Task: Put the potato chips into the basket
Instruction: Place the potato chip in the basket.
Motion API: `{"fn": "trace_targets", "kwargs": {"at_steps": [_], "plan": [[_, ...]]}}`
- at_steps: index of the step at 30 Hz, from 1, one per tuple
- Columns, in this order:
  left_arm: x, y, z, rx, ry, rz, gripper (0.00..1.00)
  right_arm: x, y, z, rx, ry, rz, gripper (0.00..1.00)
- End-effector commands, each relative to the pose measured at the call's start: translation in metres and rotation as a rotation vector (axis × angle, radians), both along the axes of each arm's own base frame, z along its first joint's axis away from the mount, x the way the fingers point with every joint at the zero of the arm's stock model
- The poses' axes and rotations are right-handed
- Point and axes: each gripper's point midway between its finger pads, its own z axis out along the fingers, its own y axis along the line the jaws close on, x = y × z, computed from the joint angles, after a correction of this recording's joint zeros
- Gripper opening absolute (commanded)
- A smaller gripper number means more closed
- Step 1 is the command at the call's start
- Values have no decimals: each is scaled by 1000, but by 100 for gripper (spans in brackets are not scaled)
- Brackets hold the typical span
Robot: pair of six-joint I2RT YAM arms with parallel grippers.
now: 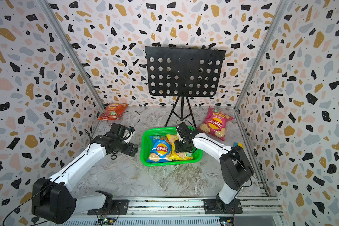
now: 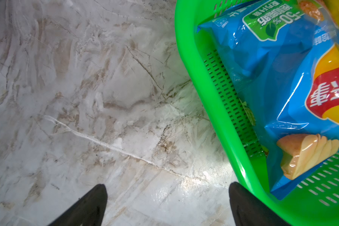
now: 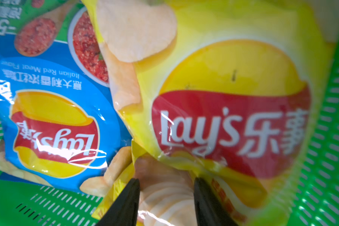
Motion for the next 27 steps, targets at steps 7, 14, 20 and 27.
{"fn": "trace_targets", "kwargs": {"at_steps": [7, 14, 20, 27], "plan": [[1, -2, 0, -12, -9, -6, 100, 12, -14, 80, -16, -161, 13, 51], [1, 0, 3, -2, -22, 2, 100, 42, -17, 46, -159, -157, -4, 46], [2, 1, 8, -4, -40, 5, 100, 51, -10, 12, -188, -125, 11, 48], [2, 2, 10, 1, -45, 7, 100, 45, -16, -21, -249, -58, 24, 56]]}}
